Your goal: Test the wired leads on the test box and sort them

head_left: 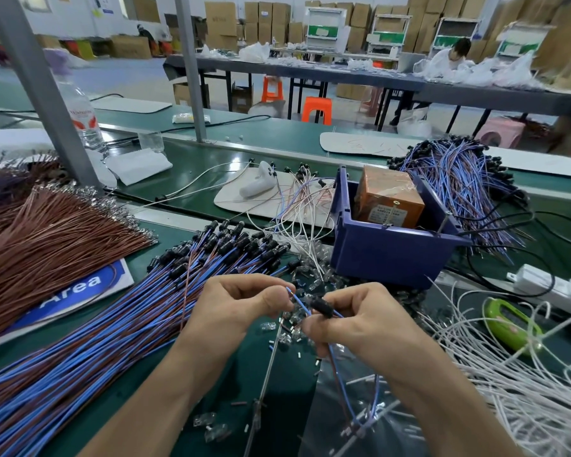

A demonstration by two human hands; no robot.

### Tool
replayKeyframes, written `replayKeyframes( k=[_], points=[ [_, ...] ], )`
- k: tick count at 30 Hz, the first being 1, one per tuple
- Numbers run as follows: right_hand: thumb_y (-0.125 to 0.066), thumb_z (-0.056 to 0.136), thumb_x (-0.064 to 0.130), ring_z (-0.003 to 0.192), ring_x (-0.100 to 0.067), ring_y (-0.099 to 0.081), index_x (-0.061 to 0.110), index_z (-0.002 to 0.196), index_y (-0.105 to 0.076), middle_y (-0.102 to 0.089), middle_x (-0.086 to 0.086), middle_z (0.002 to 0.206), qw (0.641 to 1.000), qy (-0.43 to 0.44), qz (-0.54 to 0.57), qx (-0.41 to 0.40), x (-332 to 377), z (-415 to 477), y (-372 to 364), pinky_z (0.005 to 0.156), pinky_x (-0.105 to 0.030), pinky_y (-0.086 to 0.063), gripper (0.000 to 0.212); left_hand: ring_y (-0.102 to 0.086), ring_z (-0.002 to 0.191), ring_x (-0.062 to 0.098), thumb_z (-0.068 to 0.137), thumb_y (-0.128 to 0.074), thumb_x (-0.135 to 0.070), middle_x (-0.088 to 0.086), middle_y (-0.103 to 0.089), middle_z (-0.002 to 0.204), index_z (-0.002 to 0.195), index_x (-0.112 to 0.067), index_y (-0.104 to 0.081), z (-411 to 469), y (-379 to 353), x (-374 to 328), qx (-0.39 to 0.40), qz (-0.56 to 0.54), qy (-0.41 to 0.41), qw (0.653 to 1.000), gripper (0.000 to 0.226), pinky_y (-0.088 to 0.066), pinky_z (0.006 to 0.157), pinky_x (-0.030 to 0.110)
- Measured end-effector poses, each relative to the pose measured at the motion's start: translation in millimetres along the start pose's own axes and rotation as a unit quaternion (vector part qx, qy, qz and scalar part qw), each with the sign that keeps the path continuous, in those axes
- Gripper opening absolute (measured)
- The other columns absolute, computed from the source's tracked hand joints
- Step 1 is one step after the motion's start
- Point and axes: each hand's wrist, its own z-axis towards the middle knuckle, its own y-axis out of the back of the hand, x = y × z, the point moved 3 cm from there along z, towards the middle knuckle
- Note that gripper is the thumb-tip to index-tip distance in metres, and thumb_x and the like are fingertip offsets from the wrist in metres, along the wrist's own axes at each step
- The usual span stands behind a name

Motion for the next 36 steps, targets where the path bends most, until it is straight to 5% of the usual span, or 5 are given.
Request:
replayKeyframes(
  k=[5,11,19,25,36],
  points=[
    [-0.078,0.069,0.032,0.061,-0.016,-0.054,0.007,0.069,-0.073,-0.066,-0.007,0.060,1.000,-0.008,0.009,0.002,-3.0,2.5,-3.9,0.070,-0.035,-0.045,0.025,-0.064,0.064,0.012,0.067,-0.079,-0.025,0.011,-0.073,0.068,0.076,-0.014,-0.083,-0.3,0.3,6.7,-0.006,-0.019,0.017,1.000,0.015,-0.053,0.066,0.018],
    [-0.080,0.075,0.028,0.050,-0.002,-0.047,0.008,0.066,-0.073,-0.064,-0.004,0.056,0.998,0.001,0.044,-0.043,-1.5,-0.4,0.3,0.052,-0.009,-0.038,0.023,-0.071,0.073,0.012,0.081,-0.080,-0.001,0.004,-0.079,0.080,0.083,-0.023,-0.084,3.1,10.2,11.4,-0.135,0.031,0.020,0.990,0.023,-0.055,0.074,0.020],
    [-0.087,0.072,0.035,0.062,-0.013,-0.058,0.012,0.080,-0.081,-0.070,-0.007,0.066,0.996,0.007,0.083,-0.036,-1.2,2.3,-9.8,0.068,-0.029,-0.050,0.025,-0.076,0.080,0.013,0.068,-0.089,-0.019,0.009,-0.081,0.088,0.083,-0.021,-0.085,-6.9,-13.4,9.3,0.028,-0.039,0.038,0.998,0.015,-0.056,0.075,0.018],
    [-0.088,0.078,0.018,0.052,-0.007,-0.055,0.018,0.069,-0.080,-0.066,0.000,0.059,0.997,0.003,0.078,0.014,3.7,-1.6,-9.8,0.054,-0.016,-0.043,0.013,-0.075,0.082,0.020,0.067,-0.090,-0.025,0.016,-0.079,0.088,0.084,-0.007,-0.083,-7.5,-11.1,14.5,0.091,-0.095,0.070,0.989,0.026,-0.057,0.077,0.023],
    [-0.082,0.080,0.003,0.045,0.003,-0.052,0.011,0.076,-0.081,-0.068,0.003,0.061,0.993,-0.028,0.112,-0.029,0.2,-0.5,-6.8,0.048,-0.007,-0.038,0.009,-0.073,0.073,0.013,0.049,-0.092,-0.025,0.013,-0.079,0.083,0.077,-0.011,-0.084,-5.5,-8.5,15.3,-0.014,-0.090,0.056,0.994,0.033,-0.057,0.068,0.018]
  ],
)
